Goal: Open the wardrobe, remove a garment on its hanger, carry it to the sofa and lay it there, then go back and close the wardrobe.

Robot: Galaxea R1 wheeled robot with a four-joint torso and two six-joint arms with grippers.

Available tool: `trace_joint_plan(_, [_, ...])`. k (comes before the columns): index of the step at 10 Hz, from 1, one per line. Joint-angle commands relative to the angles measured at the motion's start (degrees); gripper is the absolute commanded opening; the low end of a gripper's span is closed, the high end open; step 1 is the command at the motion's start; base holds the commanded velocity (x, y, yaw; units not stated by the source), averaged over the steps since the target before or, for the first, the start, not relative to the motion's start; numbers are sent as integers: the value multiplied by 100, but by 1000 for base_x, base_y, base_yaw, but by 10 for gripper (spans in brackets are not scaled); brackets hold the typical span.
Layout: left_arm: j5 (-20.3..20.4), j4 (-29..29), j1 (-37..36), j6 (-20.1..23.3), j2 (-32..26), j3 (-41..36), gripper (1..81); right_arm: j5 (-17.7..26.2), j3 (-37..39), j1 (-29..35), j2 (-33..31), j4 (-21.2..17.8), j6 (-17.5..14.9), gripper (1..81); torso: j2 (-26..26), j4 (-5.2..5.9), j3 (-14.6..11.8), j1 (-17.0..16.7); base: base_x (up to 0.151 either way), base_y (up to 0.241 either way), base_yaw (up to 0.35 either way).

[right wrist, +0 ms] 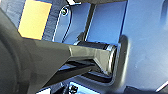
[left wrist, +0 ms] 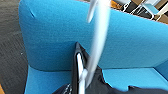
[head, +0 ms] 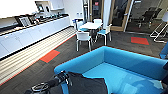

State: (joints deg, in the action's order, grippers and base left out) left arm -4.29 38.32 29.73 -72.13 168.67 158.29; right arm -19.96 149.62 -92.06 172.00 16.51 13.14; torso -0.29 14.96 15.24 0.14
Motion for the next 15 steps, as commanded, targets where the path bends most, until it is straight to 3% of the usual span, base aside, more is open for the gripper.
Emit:
trace_joint_plan(1, [-107,71,-789,24,-43,44,811,229,-65,16,74,98,-13,811,0,0,0,0,0,0,0])
trace_joint_plan(4, [-46,220,-360,85,-61,-194,811,229,-48,34,74,72,-13,811,0,0,0,0,0,0,0])
trace_joint_plan(7, [165,1603,694,94,-1039,-2941,811,238,-12,104,74,19,22,811,0,0,0,0,0,0,0])
trace_joint_plan(10, [165,2388,1459,94,-1842,-4338,811,238,84,139,74,28,57,811,0,0,0,0,0,0,0])
trace_joint_plan(12, [252,3084,2084,94,-2266,-4799,811,229,251,149,92,-42,66,811,-2,0,0,0,0,0,0])
trace_joint_plan(14, [735,3434,2700,94,-2564,-4756,811,229,269,175,92,-95,66,811,-2,0,-470,0,0,0,0])
trace_joint_plan(15, [789,3542,3025,94,-2662,-4720,811,229,269,175,92,-113,66,811,-2,0,-513,0,0,0,0])
